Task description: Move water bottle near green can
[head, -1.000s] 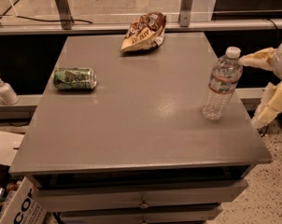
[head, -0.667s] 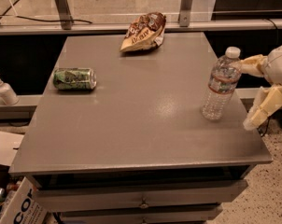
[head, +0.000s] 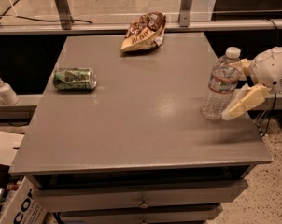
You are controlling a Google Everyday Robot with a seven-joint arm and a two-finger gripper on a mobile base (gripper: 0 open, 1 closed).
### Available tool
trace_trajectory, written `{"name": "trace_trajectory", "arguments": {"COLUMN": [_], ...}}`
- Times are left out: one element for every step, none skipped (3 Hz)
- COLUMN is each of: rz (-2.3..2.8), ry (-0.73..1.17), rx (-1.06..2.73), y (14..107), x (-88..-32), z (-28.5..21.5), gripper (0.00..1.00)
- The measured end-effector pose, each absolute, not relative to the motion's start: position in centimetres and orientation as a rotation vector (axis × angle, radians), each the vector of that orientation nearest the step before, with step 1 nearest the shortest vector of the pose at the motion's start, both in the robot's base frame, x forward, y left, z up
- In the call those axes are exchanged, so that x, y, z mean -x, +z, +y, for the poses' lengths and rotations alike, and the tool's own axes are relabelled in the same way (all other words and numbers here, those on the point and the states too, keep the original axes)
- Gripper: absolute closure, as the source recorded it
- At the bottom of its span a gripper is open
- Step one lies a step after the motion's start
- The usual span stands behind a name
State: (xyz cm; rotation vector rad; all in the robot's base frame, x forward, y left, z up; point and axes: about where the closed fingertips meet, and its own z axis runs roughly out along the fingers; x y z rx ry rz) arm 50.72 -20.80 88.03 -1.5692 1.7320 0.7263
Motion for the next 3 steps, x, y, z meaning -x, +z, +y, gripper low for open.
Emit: {"name": "trace_trajectory", "arguments": {"rz": [1.731, 1.74, 1.734], "ry": [0.796, 0.858, 0.889], "rx": [1.511, 1.461, 1.453], "y": [88.0, 89.0, 91.2], "x": [-51.5, -51.8, -51.4], "z": [-19.7, -18.2, -14.9], "gripper": [0.42, 0.65, 0.88]}}
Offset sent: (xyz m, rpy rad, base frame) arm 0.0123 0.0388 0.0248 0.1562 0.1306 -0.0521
